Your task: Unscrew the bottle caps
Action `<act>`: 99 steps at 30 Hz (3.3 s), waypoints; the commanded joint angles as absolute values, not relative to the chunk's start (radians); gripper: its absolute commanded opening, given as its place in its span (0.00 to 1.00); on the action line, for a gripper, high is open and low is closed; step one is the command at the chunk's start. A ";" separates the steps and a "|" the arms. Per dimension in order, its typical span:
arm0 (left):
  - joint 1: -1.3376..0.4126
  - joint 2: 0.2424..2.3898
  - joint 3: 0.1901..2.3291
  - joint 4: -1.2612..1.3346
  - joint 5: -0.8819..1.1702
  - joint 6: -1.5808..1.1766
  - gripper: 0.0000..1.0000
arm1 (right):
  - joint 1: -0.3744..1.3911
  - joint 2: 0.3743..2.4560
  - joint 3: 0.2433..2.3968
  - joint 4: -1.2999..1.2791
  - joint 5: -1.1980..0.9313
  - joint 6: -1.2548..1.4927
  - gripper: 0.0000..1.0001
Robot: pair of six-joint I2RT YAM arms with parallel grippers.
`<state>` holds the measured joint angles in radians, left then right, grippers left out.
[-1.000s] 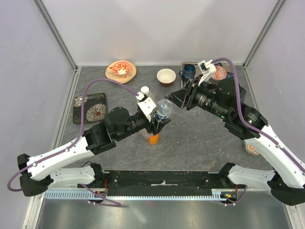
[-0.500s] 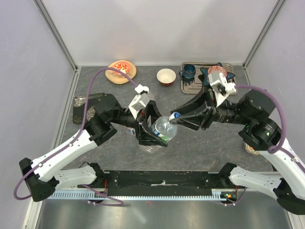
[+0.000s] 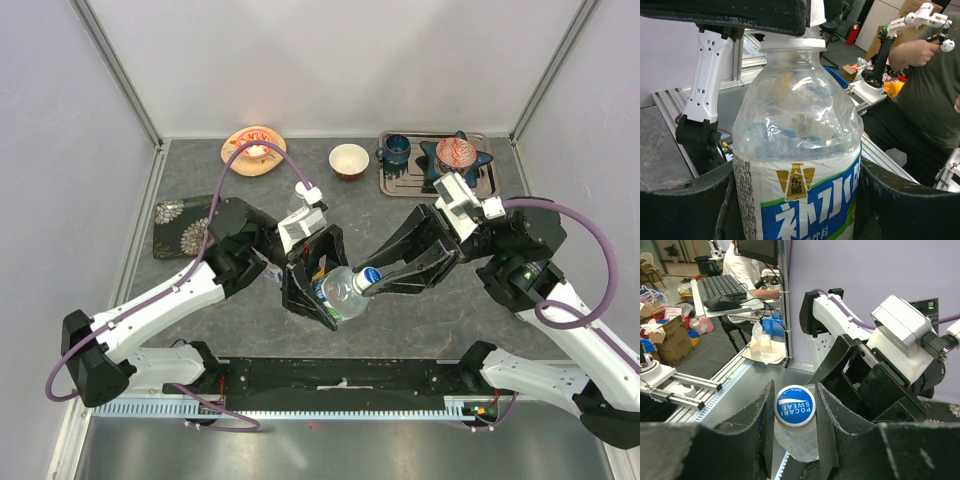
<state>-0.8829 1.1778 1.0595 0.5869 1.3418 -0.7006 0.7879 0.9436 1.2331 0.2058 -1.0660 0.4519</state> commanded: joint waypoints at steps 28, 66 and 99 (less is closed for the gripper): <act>-0.839 1.066 1.062 0.284 1.134 -0.444 0.29 | 0.798 0.885 1.430 -0.442 0.092 0.295 0.00; -0.841 0.675 0.859 0.031 0.592 -0.272 0.32 | 0.414 1.578 0.770 -0.132 0.414 0.587 0.00; -0.841 0.891 0.940 0.006 0.558 -0.183 0.35 | 0.428 0.784 1.040 -0.141 -0.334 0.675 0.86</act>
<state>-0.8394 0.8021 0.8684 -0.0063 0.5507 -0.2459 0.4217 0.7692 1.0027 -0.1871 -0.0570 0.6186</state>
